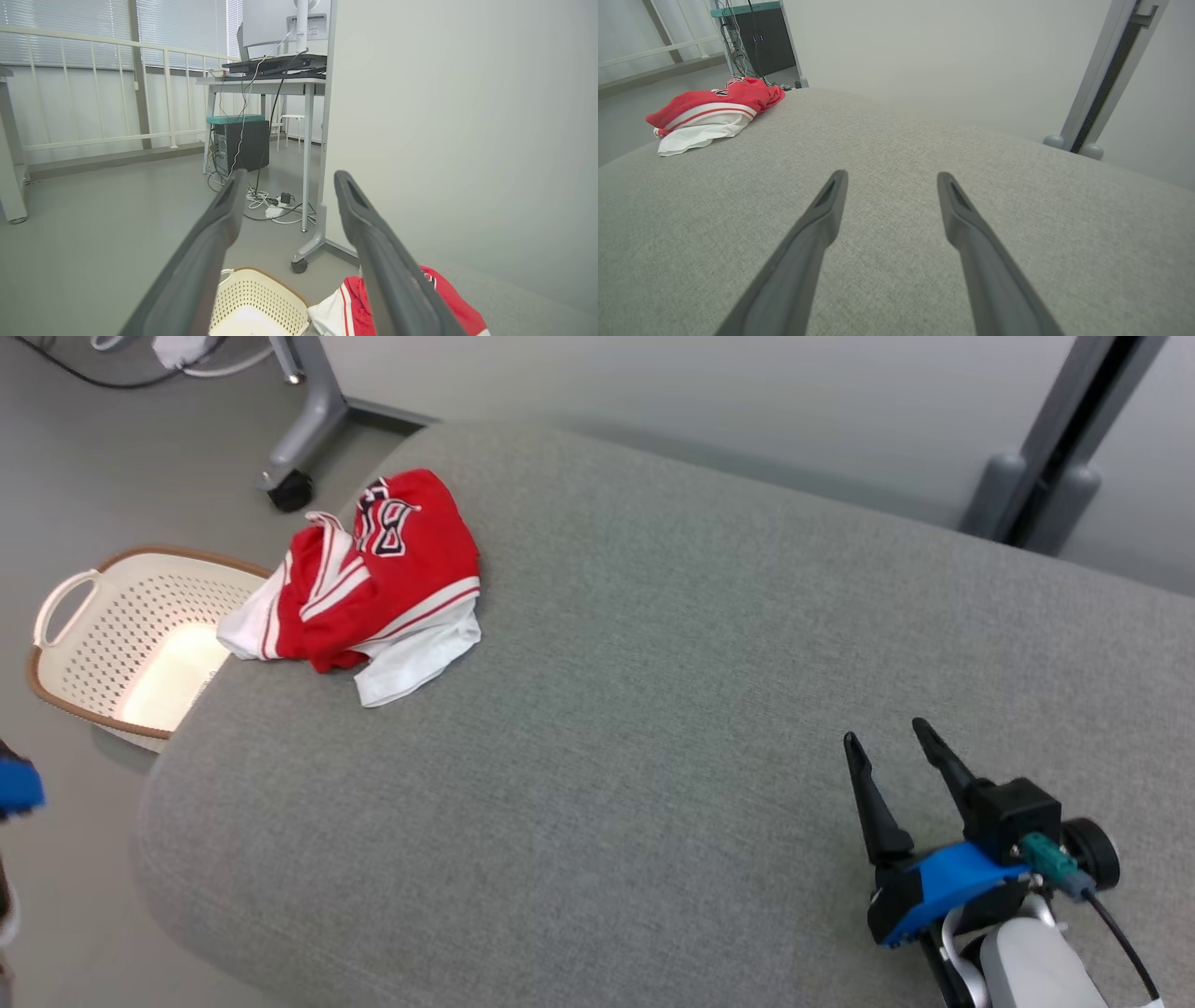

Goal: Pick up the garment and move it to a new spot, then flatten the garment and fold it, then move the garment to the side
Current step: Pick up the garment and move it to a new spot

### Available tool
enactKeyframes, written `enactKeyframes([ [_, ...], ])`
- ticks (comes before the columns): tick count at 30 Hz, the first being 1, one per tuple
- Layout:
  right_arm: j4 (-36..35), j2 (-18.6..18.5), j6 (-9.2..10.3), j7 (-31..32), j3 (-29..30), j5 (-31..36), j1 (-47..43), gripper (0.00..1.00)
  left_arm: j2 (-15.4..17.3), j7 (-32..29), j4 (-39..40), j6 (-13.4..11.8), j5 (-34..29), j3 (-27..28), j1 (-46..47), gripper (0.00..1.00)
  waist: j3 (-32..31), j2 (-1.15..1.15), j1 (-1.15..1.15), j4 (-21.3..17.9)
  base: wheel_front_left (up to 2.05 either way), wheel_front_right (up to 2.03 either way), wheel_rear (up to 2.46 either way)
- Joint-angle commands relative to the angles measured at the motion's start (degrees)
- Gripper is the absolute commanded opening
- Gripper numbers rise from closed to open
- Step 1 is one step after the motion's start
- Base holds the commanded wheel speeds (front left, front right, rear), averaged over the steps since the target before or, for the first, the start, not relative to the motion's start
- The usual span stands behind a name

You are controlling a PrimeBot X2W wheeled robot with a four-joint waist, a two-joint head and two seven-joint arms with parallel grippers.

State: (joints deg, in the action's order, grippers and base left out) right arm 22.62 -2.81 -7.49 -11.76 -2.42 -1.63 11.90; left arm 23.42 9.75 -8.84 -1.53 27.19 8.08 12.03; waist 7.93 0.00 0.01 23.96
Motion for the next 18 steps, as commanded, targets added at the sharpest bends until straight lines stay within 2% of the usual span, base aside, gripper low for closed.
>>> enactKeyframes([
  [1,-1.78,-0.18,0.00,0.93,0.64,1.41,1.30,1.00,1.23,-2.02,-0.87,0.54,1.54,0.46,4.51,1.00,1.73,0.00,-0.01,-0.57,0.00,0.00,0.00],
  [5,-5.81,-0.18,0.00,3.31,0.13,3.27,2.93,1.00,4.53,-7.30,-7.61,2.79,4.35,0.33,13.60,1.00,6.23,0.00,-0.01,-2.62,0.00,0.00,0.00],
  [9,-8.95,-0.18,0.00,6.37,-1.71,4.75,2.96,1.00,4.96,-11.73,-17.45,5.77,7.10,-1.68,20.57,1.00,11.16,0.00,-0.01,-4.11,0.00,0.00,0.00],
  [14,-13.14,-0.20,0.00,9.18,-1.74,7.10,2.29,1.00,3.02,-12.10,-29.52,7.82,9.59,-3.85,26.87,1.00,16.68,0.00,-0.01,-5.20,0.00,0.00,0.00],
  [18,-16.03,-0.20,0.00,10.66,-1.16,8.62,1.73,1.00,0.77,-11.57,-36.11,8.93,11.39,-6.91,29.72,1.00,20.10,0.00,-0.01,-5.78,0.00,0.00,0.00],
])
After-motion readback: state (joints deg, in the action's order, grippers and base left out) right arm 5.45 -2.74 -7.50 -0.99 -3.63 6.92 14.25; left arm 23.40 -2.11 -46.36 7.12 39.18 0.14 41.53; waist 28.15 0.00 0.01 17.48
